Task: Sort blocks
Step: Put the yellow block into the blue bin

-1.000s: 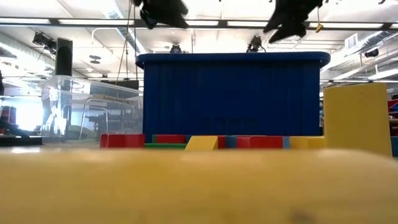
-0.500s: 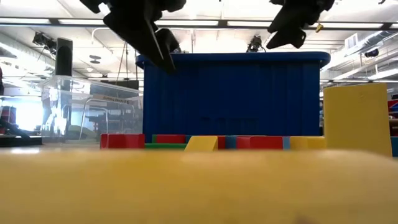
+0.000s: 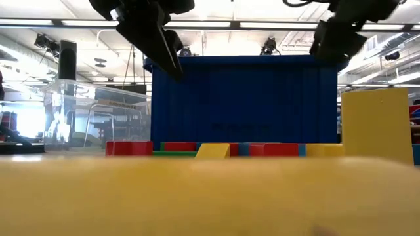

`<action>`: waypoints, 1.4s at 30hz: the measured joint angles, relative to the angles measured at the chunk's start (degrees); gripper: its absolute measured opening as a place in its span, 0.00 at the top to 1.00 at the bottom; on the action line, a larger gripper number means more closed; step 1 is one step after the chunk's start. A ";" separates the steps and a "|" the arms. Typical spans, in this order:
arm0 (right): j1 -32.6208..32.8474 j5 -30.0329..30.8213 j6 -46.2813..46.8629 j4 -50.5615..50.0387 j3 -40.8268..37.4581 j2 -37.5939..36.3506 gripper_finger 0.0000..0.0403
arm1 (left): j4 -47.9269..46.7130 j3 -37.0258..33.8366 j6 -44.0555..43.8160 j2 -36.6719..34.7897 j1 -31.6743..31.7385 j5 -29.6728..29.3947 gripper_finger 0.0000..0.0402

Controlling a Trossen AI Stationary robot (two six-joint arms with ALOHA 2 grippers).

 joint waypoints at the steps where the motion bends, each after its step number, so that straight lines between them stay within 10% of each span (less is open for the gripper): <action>1: 0.83 0.19 -0.01 0.52 0.00 1.58 0.48 | 0.00 0.00 0.04 0.00 0.00 0.00 0.45; 22: 11.73 14.55 -12.44 5.39 0.07 18.89 0.32 | 3.50 0.00 -6.16 0.00 0.02 -1.14 0.45; 42: 10.62 16.72 -19.85 7.98 0.07 20.44 0.67 | 3.96 -0.02 -6.41 0.00 0.02 -1.94 0.45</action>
